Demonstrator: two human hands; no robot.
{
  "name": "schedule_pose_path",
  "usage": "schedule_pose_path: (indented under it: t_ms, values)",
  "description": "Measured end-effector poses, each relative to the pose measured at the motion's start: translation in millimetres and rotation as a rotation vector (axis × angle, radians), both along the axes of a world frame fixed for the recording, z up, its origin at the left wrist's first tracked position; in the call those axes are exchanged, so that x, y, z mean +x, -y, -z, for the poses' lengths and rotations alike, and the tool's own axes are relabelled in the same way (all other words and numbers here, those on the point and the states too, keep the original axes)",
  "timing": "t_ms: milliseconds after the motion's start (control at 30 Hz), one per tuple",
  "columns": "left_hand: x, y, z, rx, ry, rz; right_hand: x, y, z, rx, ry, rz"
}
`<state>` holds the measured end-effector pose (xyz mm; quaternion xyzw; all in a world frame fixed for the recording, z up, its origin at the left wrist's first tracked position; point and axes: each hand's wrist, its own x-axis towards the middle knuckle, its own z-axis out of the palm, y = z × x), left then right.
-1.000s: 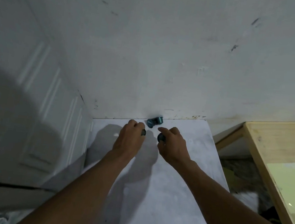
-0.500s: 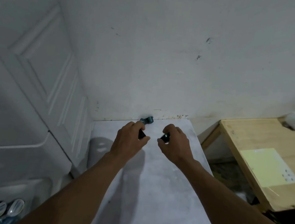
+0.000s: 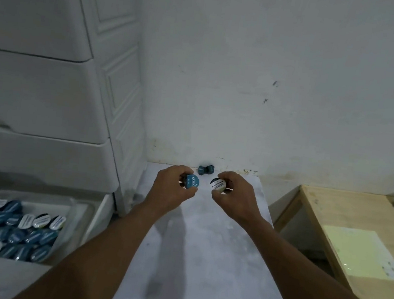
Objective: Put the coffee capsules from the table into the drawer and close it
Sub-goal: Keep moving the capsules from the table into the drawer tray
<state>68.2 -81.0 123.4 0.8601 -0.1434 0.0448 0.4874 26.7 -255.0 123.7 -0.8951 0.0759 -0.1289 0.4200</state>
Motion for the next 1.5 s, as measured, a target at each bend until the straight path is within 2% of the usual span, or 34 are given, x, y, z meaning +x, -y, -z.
schedule_pose_path:
  t_ms: [133, 367, 633, 1200, 1500]
  values:
    - [-39, -11, -6, -0.067, -0.014, -0.096, -28, -8, -4, 0.07, 0.027, -0.075]
    - [-102, -56, -10, -0.04, -0.037, -0.227, -63, -51, -6, 0.148, 0.026, -0.231]
    - [-140, -132, -24, 0.02, 0.025, -0.332, -69, -132, -8, 0.068, 0.049, -0.417]
    - [-98, -379, -24, 0.214, -0.038, -0.34, -39, -362, 5, 0.08, 0.047, -0.41]
    - [-52, -436, -2, 0.247, -0.109, -0.262, -8, -414, 31, -0.011, 0.0, -0.328]
